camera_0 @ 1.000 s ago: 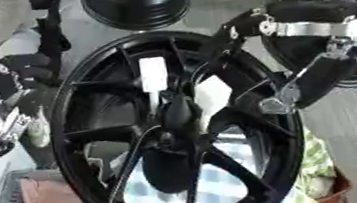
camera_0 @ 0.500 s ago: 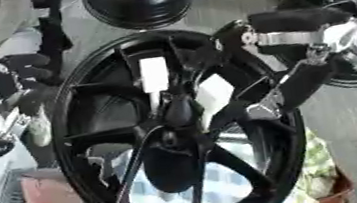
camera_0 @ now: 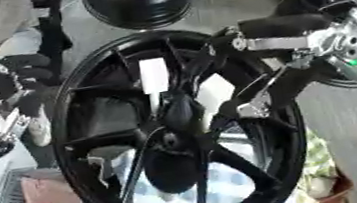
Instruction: Pull the pin out of the wheel hub.
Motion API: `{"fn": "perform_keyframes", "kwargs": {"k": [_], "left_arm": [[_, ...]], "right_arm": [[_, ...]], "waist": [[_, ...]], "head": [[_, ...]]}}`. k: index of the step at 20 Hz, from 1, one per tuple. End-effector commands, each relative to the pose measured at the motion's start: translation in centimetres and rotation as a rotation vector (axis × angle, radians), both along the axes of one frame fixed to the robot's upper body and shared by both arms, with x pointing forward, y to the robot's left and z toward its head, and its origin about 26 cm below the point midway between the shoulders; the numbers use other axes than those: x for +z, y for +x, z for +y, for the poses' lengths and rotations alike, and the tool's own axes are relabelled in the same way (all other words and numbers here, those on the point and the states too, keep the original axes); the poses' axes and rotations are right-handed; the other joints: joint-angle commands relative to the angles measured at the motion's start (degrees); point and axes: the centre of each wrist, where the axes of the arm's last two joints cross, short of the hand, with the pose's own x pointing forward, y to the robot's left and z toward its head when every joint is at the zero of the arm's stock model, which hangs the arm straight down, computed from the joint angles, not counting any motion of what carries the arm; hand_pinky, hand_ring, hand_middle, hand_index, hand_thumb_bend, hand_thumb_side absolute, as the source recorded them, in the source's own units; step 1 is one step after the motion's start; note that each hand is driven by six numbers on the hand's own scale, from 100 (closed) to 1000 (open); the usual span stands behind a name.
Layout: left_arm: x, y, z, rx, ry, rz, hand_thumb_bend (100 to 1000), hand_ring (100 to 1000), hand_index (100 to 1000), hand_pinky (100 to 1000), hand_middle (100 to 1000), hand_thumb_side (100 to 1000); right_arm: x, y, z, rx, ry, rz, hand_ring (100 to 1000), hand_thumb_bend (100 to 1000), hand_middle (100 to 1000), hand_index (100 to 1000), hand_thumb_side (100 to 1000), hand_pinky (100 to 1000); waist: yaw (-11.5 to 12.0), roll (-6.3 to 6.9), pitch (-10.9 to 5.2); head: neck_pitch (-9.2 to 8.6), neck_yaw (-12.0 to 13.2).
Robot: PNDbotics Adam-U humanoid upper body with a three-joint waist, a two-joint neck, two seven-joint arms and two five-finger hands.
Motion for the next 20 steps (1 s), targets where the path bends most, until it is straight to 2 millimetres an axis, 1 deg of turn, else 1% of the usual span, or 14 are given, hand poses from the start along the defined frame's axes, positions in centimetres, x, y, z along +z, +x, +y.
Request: {"fn": "perform_keyframes", "kwargs": {"k": [1, 12, 19, 20], "left_arm": [[0.7, 0.0, -0.1, -0.004, 0.011, -0.022, 297, 777, 863, 716, 786, 687], [0.6, 0.0, -0.1, -0.004, 0.013, -0.022, 299, 777, 863, 716, 786, 688], [0.6, 0.0, -0.1, -0.004, 0.014, -0.023, 300, 777, 863, 717, 787, 688], [0.6, 0.0, -0.1, -0.003, 0.014, -0.023, 300, 777, 863, 717, 787, 688]], "right_arm": [[0.8, 0.4, -0.3, -0.017, -0.02, -0.04, 832, 220, 751, 879, 194, 753], [0.2, 1.3, -0.8, -0.048, -0.049, -0.042, 827, 210, 736, 863, 165, 752], [0.0, 1.6, -0.8, -0.055, -0.063, -0.042, 820, 194, 722, 850, 122, 751], [-0.1, 1.6, -0.8, -0.056, -0.064, -0.042, 820, 189, 721, 849, 100, 751]], "waist": [[0.0, 0.61, -0.56], [0.0, 0.63, -0.46], [0.0, 0.62, -0.4], [0.0, 0.61, -0.4]], "head": [[-0.47, -0.2], [-0.56, 0.0], [-0.55, 0.0], [-0.53, 0.0]]}}
